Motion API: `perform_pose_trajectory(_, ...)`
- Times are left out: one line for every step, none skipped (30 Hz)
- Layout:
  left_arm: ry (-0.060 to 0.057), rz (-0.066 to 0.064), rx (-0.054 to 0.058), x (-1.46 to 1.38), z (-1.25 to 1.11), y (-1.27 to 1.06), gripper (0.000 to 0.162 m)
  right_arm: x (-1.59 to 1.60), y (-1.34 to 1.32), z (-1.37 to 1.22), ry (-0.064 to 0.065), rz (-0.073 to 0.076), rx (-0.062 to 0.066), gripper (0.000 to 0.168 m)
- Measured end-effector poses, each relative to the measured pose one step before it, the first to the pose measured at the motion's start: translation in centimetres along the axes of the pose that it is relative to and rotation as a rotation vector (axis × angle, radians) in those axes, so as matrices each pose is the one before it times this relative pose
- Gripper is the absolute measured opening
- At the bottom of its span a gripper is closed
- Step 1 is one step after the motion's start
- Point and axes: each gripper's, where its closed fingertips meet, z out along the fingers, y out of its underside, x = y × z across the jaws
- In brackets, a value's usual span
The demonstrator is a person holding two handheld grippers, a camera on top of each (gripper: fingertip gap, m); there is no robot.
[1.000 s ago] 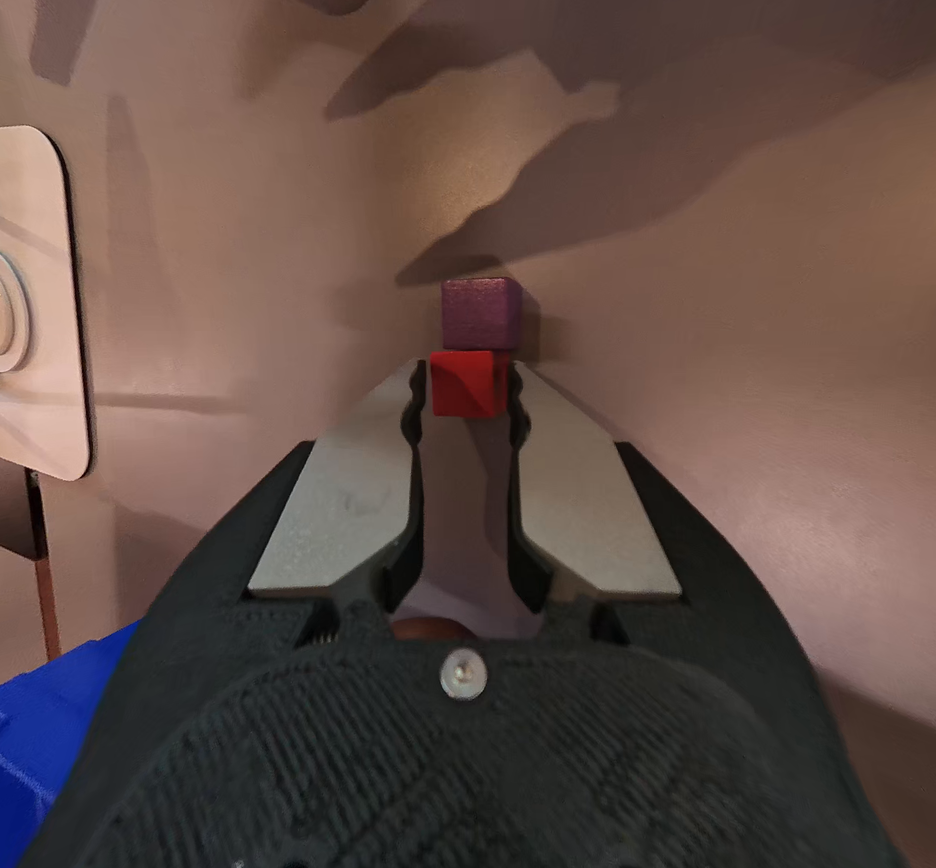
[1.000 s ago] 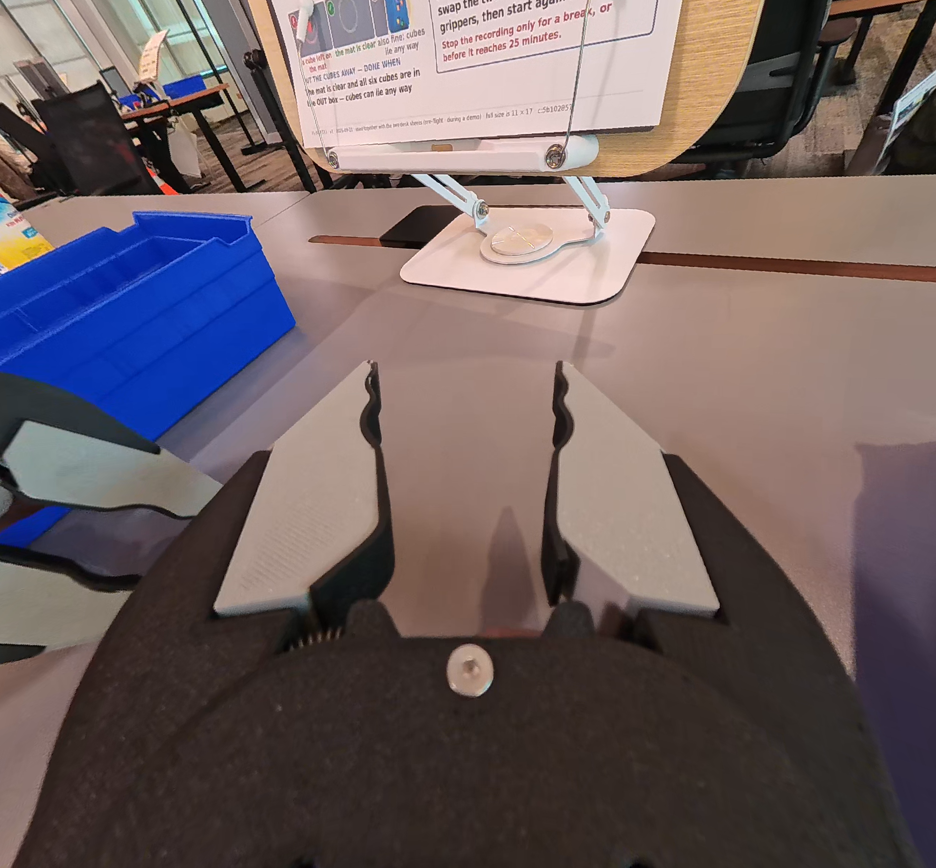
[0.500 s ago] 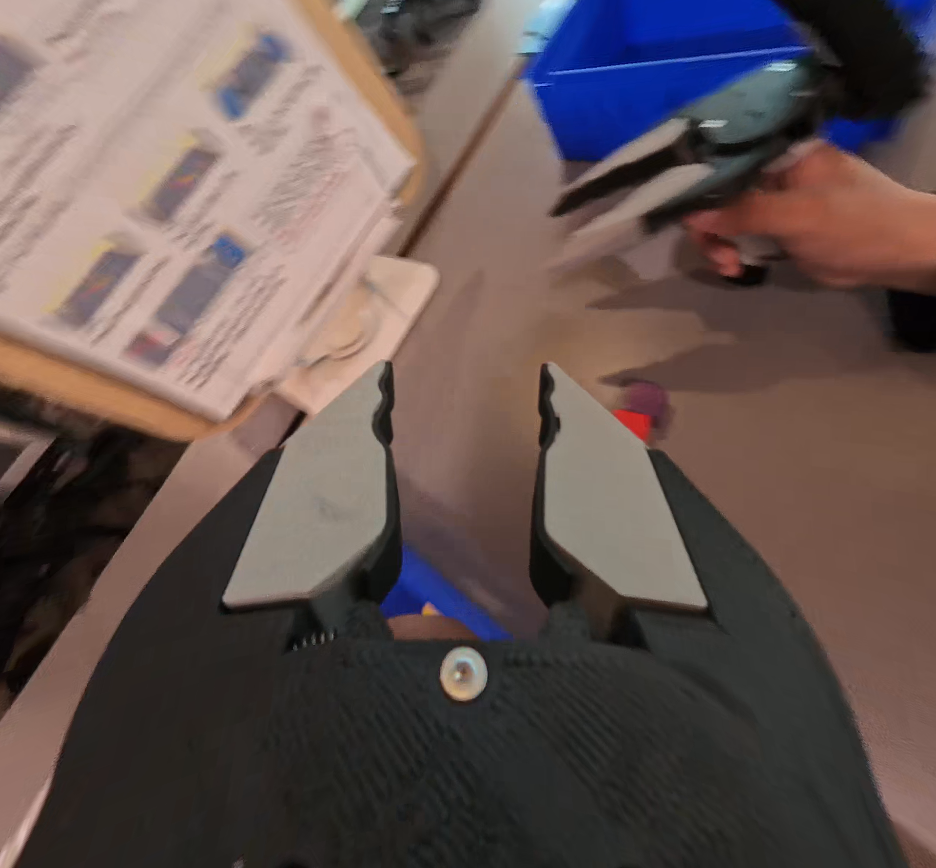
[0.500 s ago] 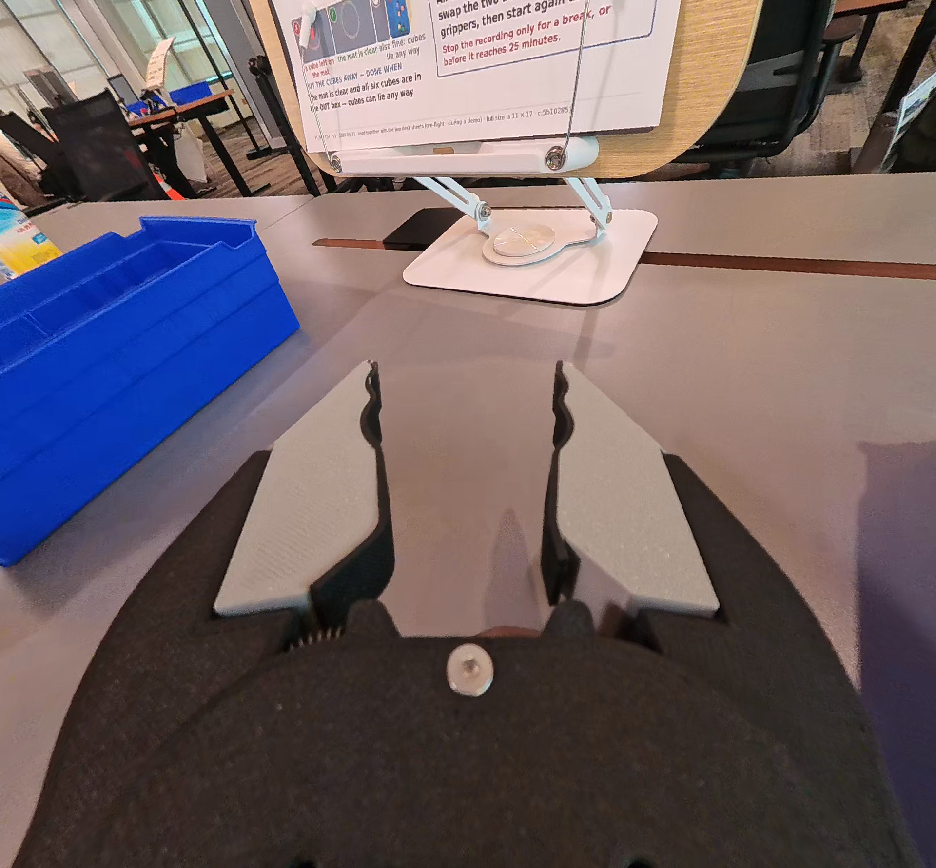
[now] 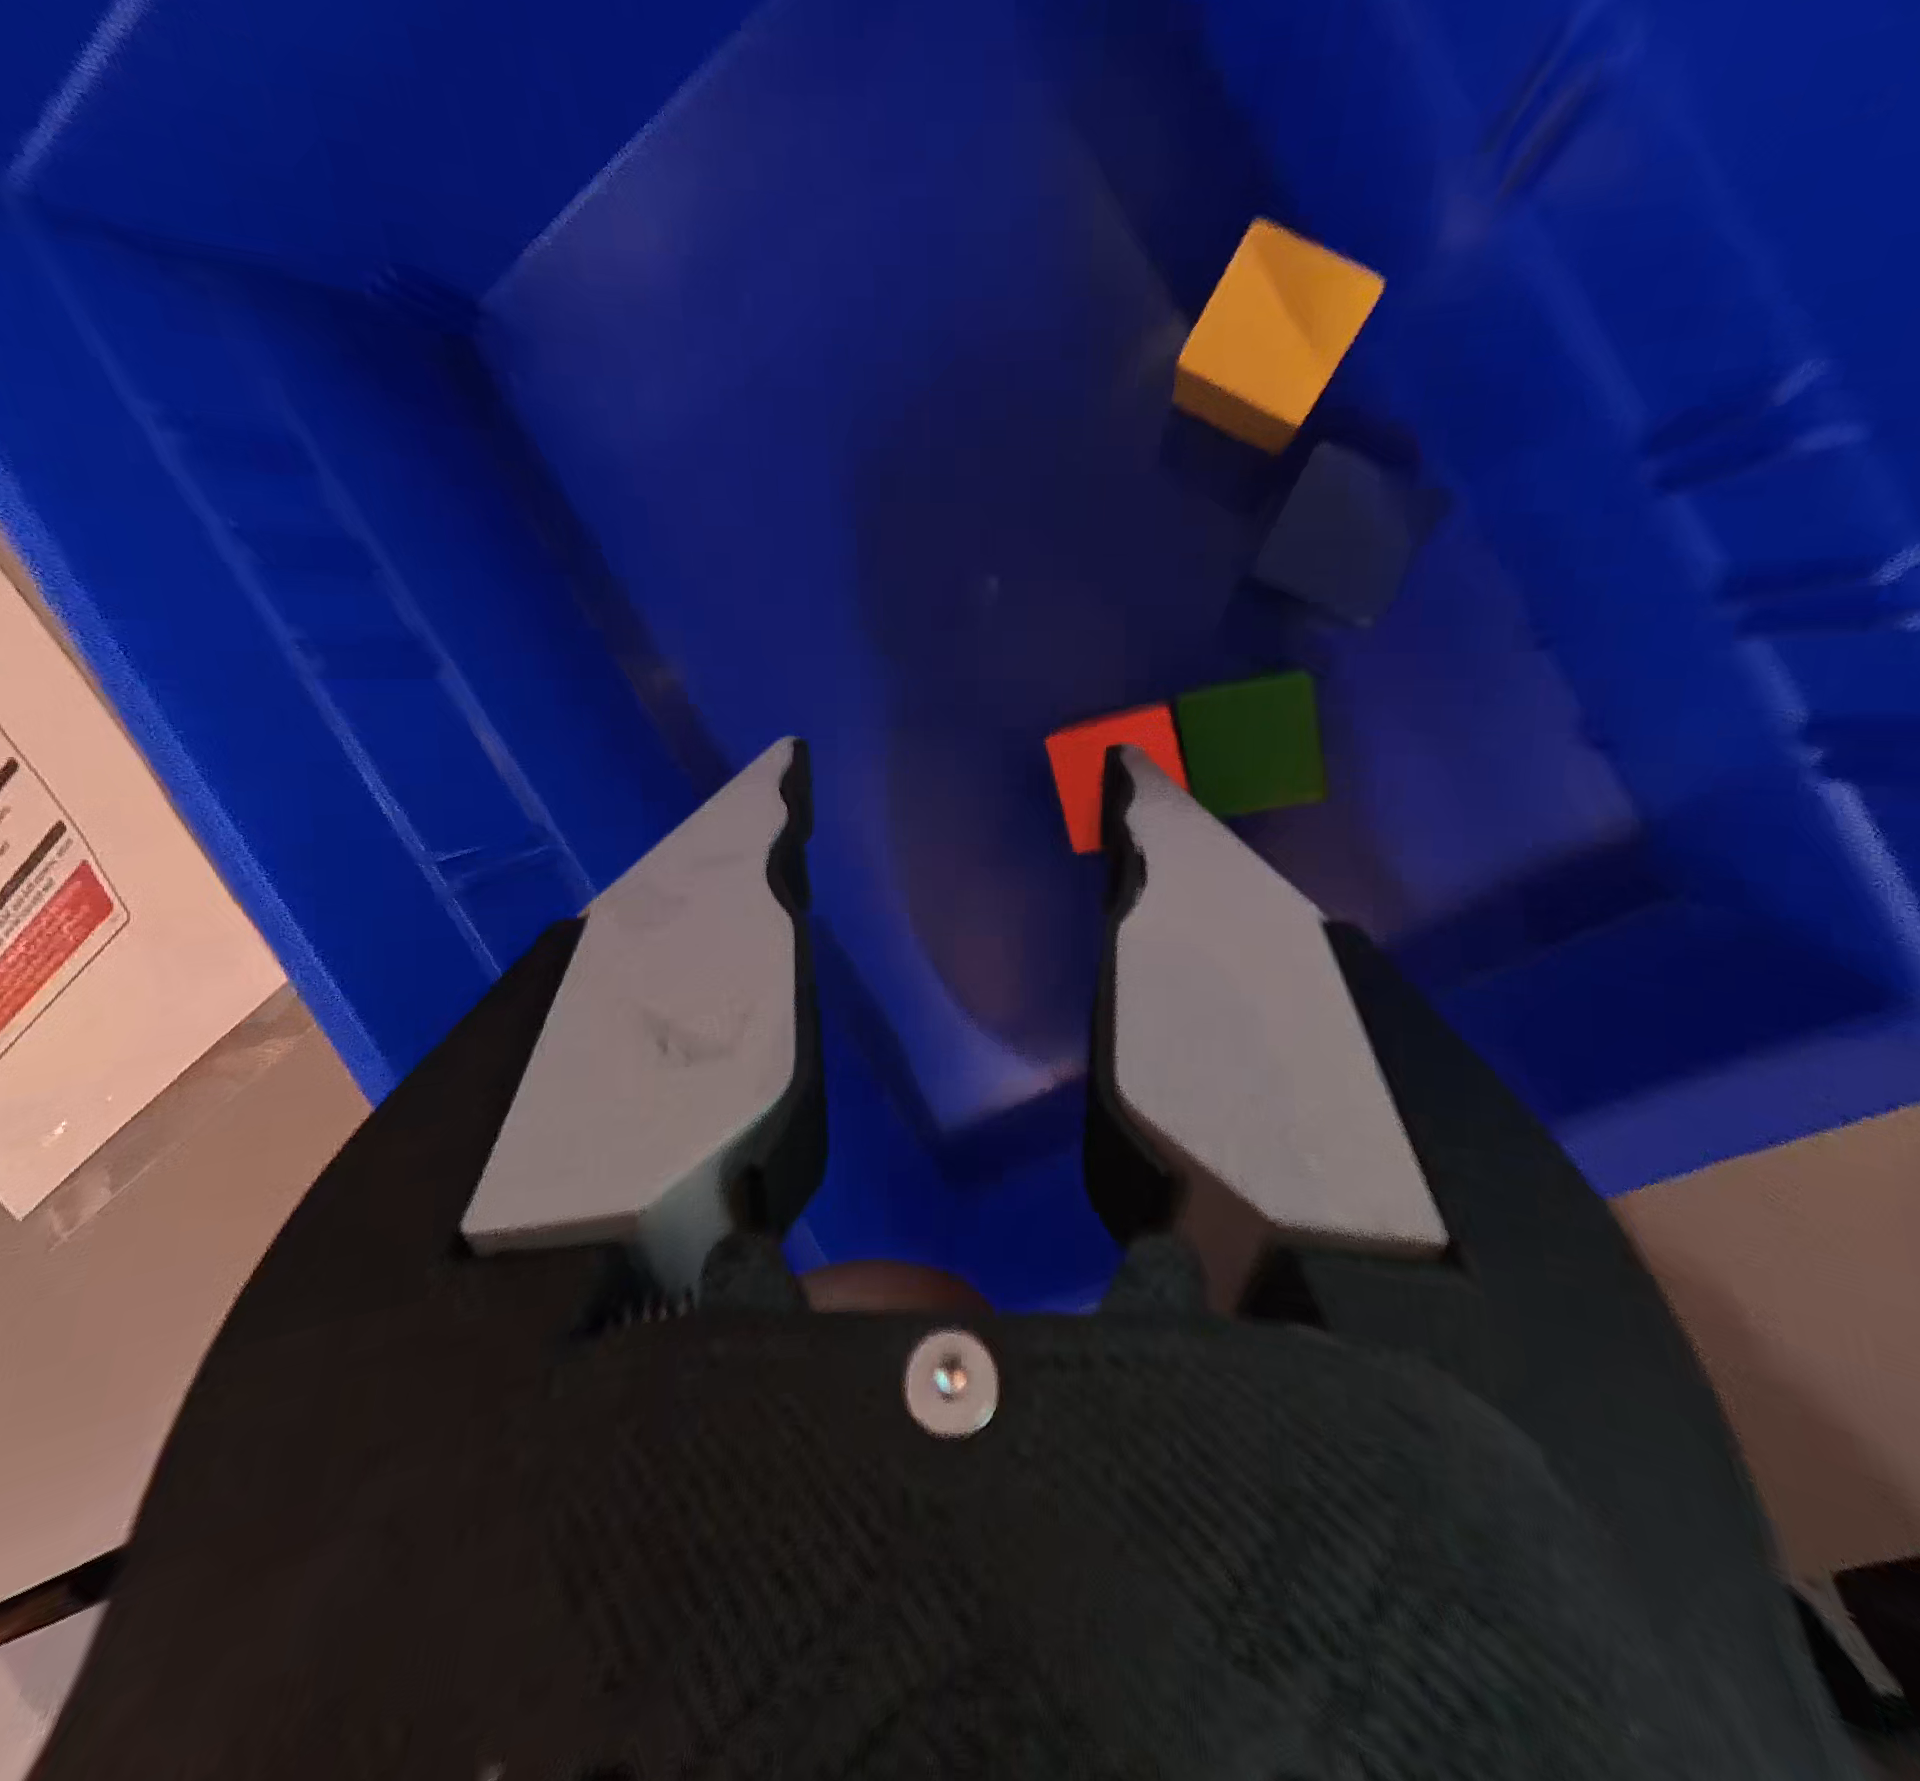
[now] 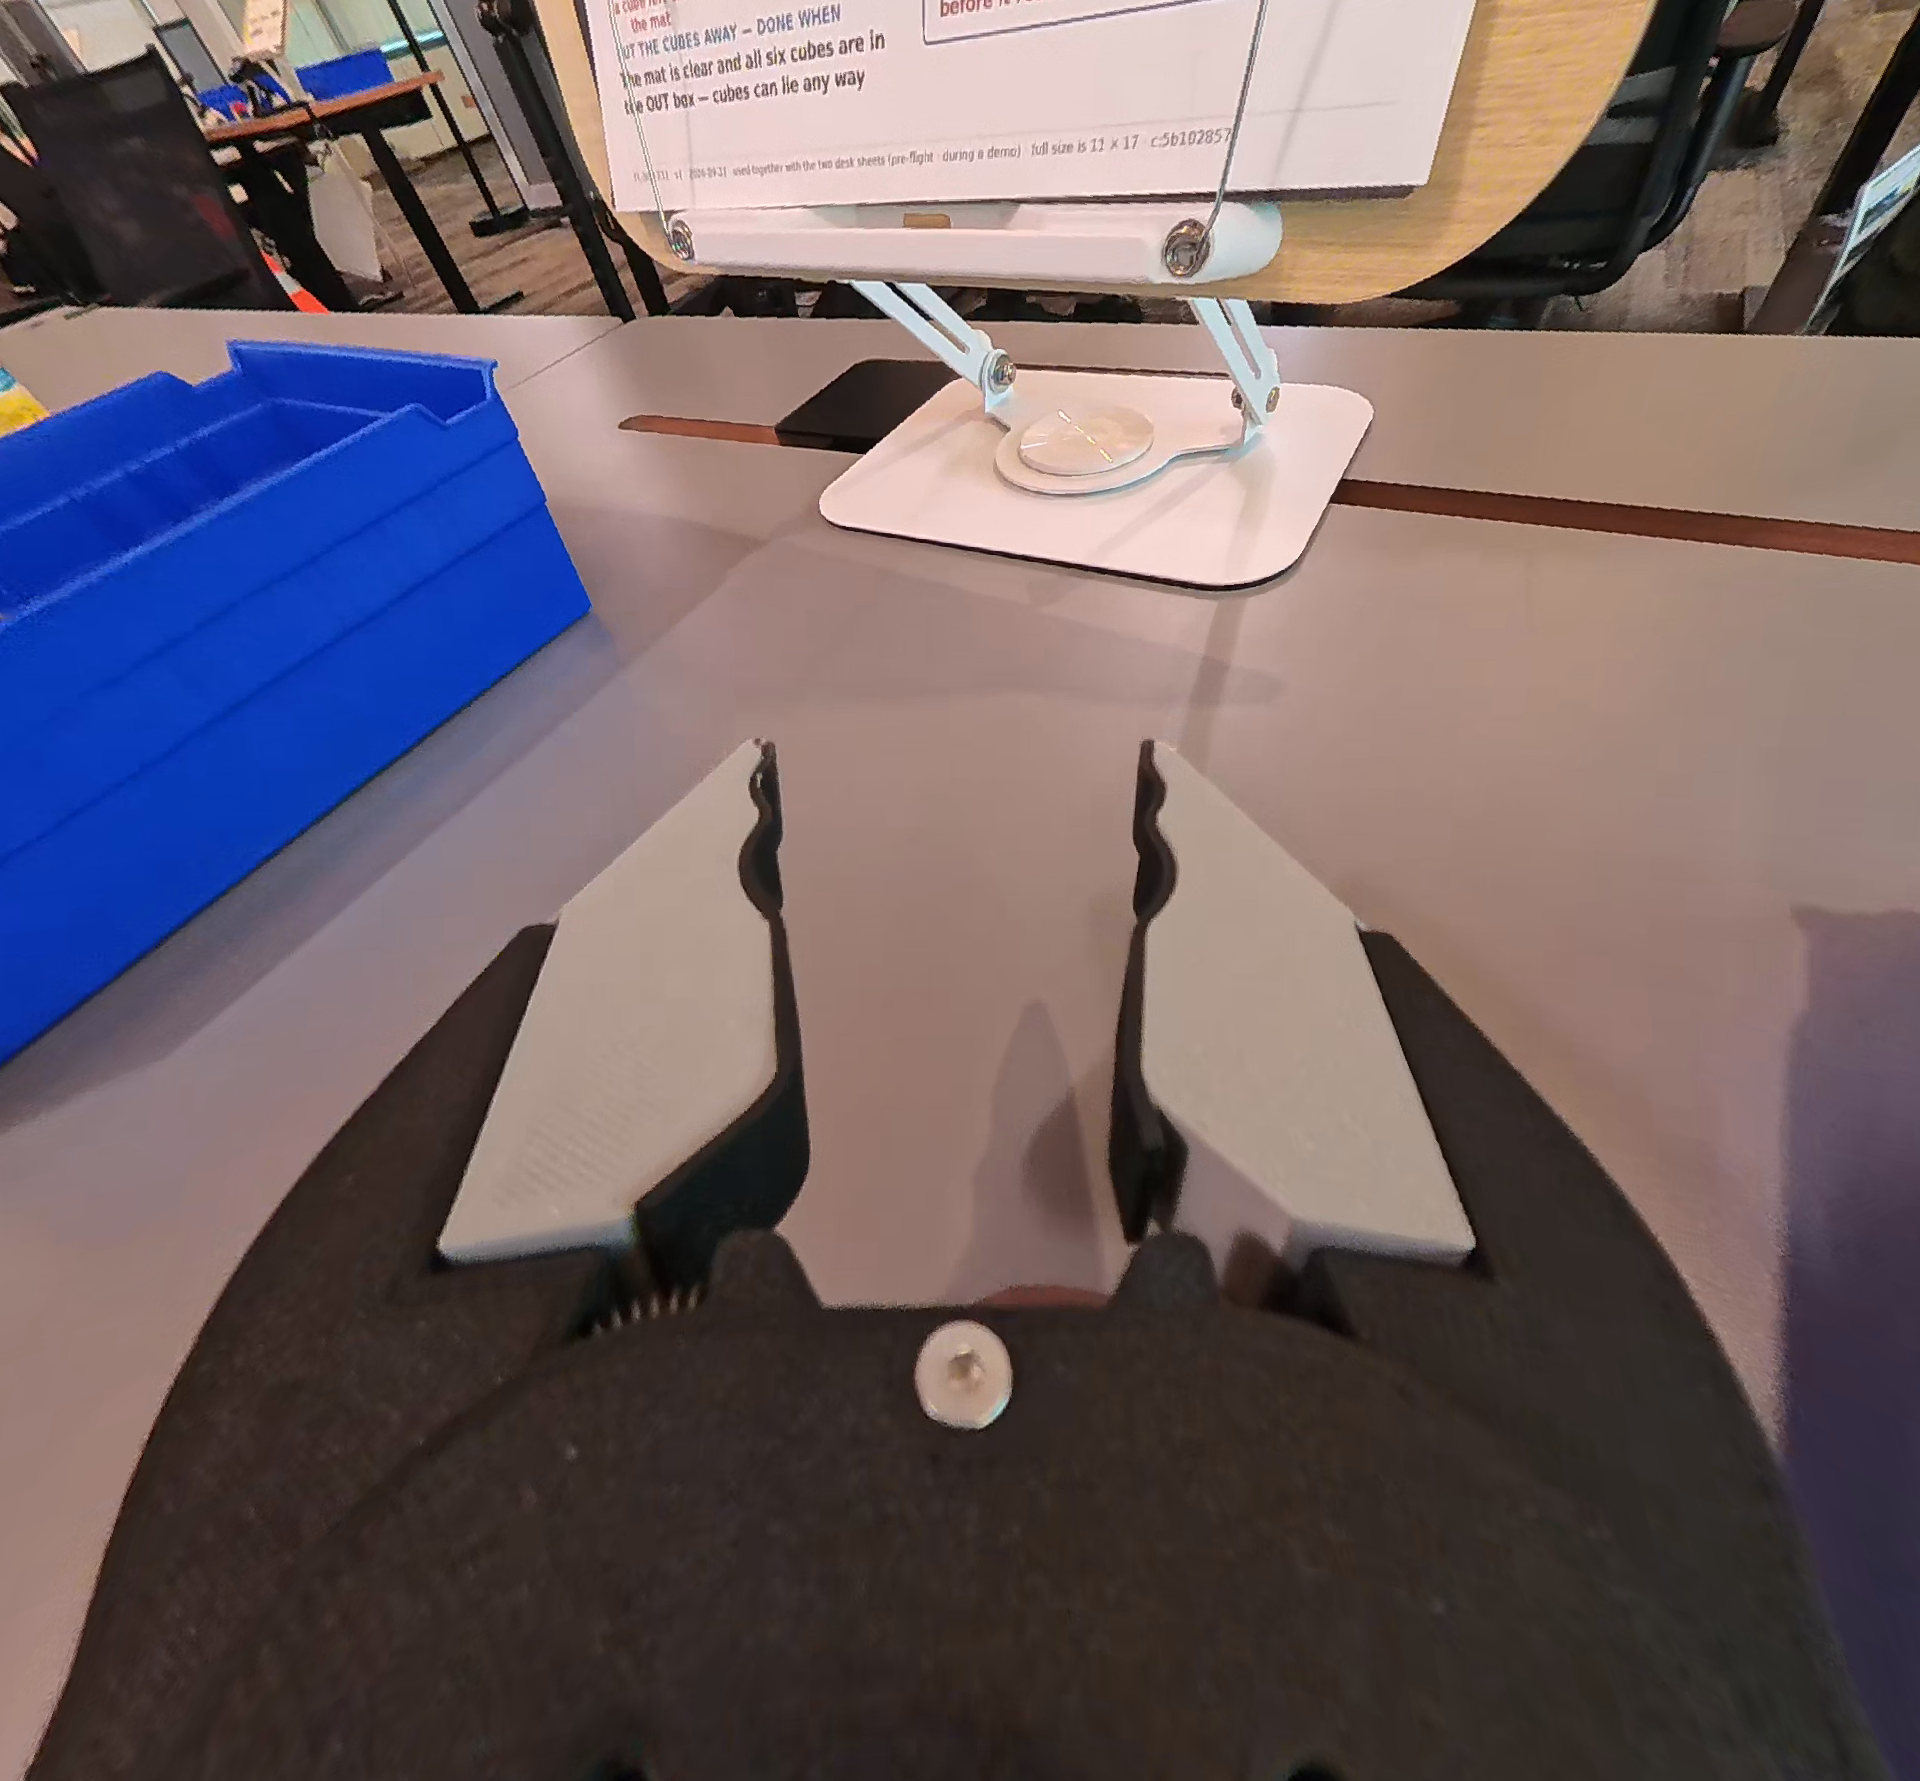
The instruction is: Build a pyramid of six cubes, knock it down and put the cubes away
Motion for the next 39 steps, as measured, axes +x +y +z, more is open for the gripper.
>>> perform_pose_trajectory(0.0048, 0.0159, -0.0170, 0.087, 0.312, 0.507, 0.050, -0.012, 0.084, 0.065, 0.0007, -0.0027, -0.0036, 0.066)
perform_pose_trajectory(0.0117, 0.0073, -0.0004, 0.224, 0.183, 0.164, 0.048, 0.012, 0.074, 0.049, 0.0015, -0.0022, -0.0027, 0.066)
perform_pose_trajectory(0.0264, -0.0092, 0.0245, 0.420, -0.073, -0.295, 0.046, 0.043, 0.068, 0.054, 0.0020, -0.0013, -0.0027, 0.066)
perform_pose_trajectory(0.0283, -0.0056, -0.0018, 0.469, 0.044, 0.012, 0.050, 0.060, 0.091, 0.050, 0.0016, 0.0002, -0.0032, 0.066)
perform_pose_trajectory(0.0127, -0.0053, 0.0023, 0.239, 0.041, -0.058, 0.047, 0.049, 0.077, 0.037, 0.0006, 0.0019, -0.0029, 0.066)
perform_pose_trajectory(0.0052, 0.0001, 0.0036, 0.163, 0.038, -0.096, 0.047, 0.059, 0.050, 0.036, -0.0001, 0.0031, -0.0018, 0.066)
perform_pose_trajectory(0.0038, 0.0044, 0.0038, 0.151, 0.010, -0.122, 0.047, 0.056, 0.036, 0.012, 0.0001, 0.0032, -0.0008, 0.066)
perform_pose_trajectory(0.0008, 0.0057, -0.0018, 0.127, 0.028, -0.034, 0.046, 0.050, 0.021, 0.014, 0.0003, 0.0028, -0.0004, 0.066)
perform_pose_trajectory(-0.0071, 0.0101, -0.0110, 0.005, 0.057, 0.146, 0.046, 0.051, 0.024, -0.003, 0.0003, 0.0023, -0.0002, 0.066)
perform_pose_trajectory(-0.0018, 0.0051, 0.0015, 0.080, 0.004, -0.043, 0.046, 0.019, 0.005, -0.004, -0.0004, 0.0022, 0.0000, 0.066)
perform_pose_trajectory(0.0005, 0.0005, -0.0013, 0.090, -0.001, 0.039, 0.046, -0.010, 0.008, -0.009, -0.0012, 0.0018, 0.0002, 0.066)
perform_pose_trajectory(-0.0030, -0.0005, -0.0011, 0.001, -0.018, 0.024, 0.045, -0.019, -0.008, -0.020, -0.0008, 0.0006, 0.0003, 0.066)
perform_pose_trajectory(-0.0017, -0.0007, -0.0008, 0.009, -0.019, 0.062, 0.045, -0.025, -0.005, -0.008, -0.0005, -0.0006, 0.0001, 0.066)
perform_pose_trajectory(-0.0015, -0.0011, 0.0013, 0.002, -0.018, 0.045, 0.045, -0.049, -0.002, -0.013, -0.0009, -0.0010, 0.0003, 0.066)
perform_pose_trajectory(-0.0015, -0.0023, 0.0007, -0.033, -0.014, 0.053, 0.046, -0.051, -0.014, -0.014, -0.0011, -0.0013, 0.0005, 0.066)
perform_pose_trajectory(0.0011, -0.0058, 0.0014, -0.034, -0.002, 0.029, 0.046, -0.049, 0.011, 0.006, -0.0008, -0.0016, -0.0004, 0.066)
perform_pose_trajectory(0.0040, -0.0078, 0.0024, 0.003, 0.035, -0.001, 0.046, -0.047, 0.006, 0.007, -0.0011, -0.0012, -0.0010, 0.066)
perform_pose_trajectory(0.0075, -0.0056, 0.0034, 0.058, 0.051, -0.023, 0.046, -0.061, -0.009, -0.001, -0.0017, -0.0007, -0.0004, 0.066)
perform_pose_trajectory(0.0084, -0.0055, 0.0047, 0.071, 0.045, -0.033, 0.047, -0.036, -0.031, -0.018, -0.0009, -0.0006, 0.0008, 0.066)
perform_pose_trajectory(0.0060, -0.0078, 0.0018, 0.044, 0.075, -0.009, 0.051, -0.018, -0.036, -0.034, -0.0001, -0.0004, 0.0015, 0.066)
perform_pose_trajectory(-0.0061, -0.0008, -0.0373, -0.093, 0.329, 0.625, 0.063, -0.011, -0.042, -0.035, -0.0004, 0.0007, 0.0018, 0.066)
perform_pose_trajectory(-0.0094, 0.0112, -0.0574, -0.115, 0.521, 0.951, 0.075, -0.018, -0.058, -0.048, -0.0014, 0.0020, 0.0023, 0.066)
perform_pose_trajectory(-0.0044, 0.0042, -0.0435, -0.057, 0.526, 0.831, 0.078, 0.000, -0.068, -0.056, -0.0012, 0.0025, 0.0031, 0.066)
perform_pose_trajectory(0.0300, -0.0220, 0.0118, 0.249, 0.128, -0.001, 0.070, 0.024, -0.078, -0.053, -0.0003, 0.0021, 0.0036, 0.066)
perform_pose_trajectory(0.0266, -0.0457, 0.0234, 0.068, -0.075, -0.274, 0.057, 0.016, -0.077, -0.035, -0.0004, 0.0021, 0.0032, 0.066)
perform_pose_trajectory(0.0191, -0.0300, 0.0013, -0.073, -0.002, 0.000, 0.046, 0.013, -0.050, -0.003, -0.0012, 0.0022, 0.0017, 0.066)
perform_pose_trajectory(0.0000, -0.0199, -0.0030, -0.269, 0.062, 0.066, 0.037, -0.016, -0.005, 0.013, -0.0018, 0.0018, -0.0003, 0.066)
perform_pose_trajectory(-0.0046, 0.0038, 0.0033, -0.194, 0.065, -0.027, 0.029, -0.045, 0.038, 0.033, -0.0022, 0.0006, -0.0020, 0.066)
perform_pose_trajectory(-0.0134, 0.0155, 0.0122, -0.215, 0.027, -0.148, 0.026, -0.046, 0.051, 0.031, -0.0018, -0.0012, -0.0028, 0.066)
perform_pose_trajectory(-0.0120, 0.0131, 0.0110, -0.151, -0.024, -0.173, 0.026, -0.051, 0.028, 0.020, -0.0004, -0.0029, -0.0018, 0.066)
perform_pose_trajectory(0.0025, 0.0057, 0.0112, 0.072, -0.057, -0.222, 0.026, -0.038, 0.001, 0.010, 0.0006, -0.0033, -0.0001, 0.066)
perform_pose_trajectory(0.0148, -0.0002, 0.0164, 0.250, -0.087, -0.314, 0.026, -0.038, -0.014, -0.003, 0.0000, -0.0022, 0.0003, 0.066)
perform_pose_trajectory(0.0129, -0.0012, 0.0174, 0.223, -0.103, -0.347, 0.025, -0.032, 0.008, 0.009, -0.0012, -0.0003, -0.0006, 0.066)
perform_pose_trajectory(0.0032, 0.0015, 0.0122, 0.073, -0.108, -0.266, 0.028, -0.024, 0.019, 0.014, -0.0016, 0.0008, -0.0011, 0.066)
perform_pose_trajectory(-0.0045, 0.0050, 0.0035, -0.035, -0.075, -0.138, 0.031, -0.014, 0.006, -0.006, -0.0011, 0.0012, -0.0005, 0.066)
perform_pose_trajectory(-0.0055, 0.0076, -0.0051, -0.026, 0.008, 0.046, 0.034, 0.000, -0.009, 0.000, -0.0008, 0.0013, 0.0005, 0.066)
perform_pose_trajectory(-0.0057, 0.0042, -0.0169, -0.020, 0.109, 0.233, 0.037, 0.003, -0.021, -0.021, -0.0008, 0.0013, 0.0010, 0.066)
perform_pose_trajectory(-0.0050, 0.0054, -0.0233, 0.001, 0.198, 0.319, 0.039, -0.023, -0.026, -0.020, -0.0012, 0.0014, 0.0009, 0.066)
perform_pose_trajectory(-0.0055, 0.0092, -0.0160, 0.003, 0.194, 0.206, 0.042, -0.028, -0.028, -0.011, -0.0017, 0.0011, 0.0008, 0.066)
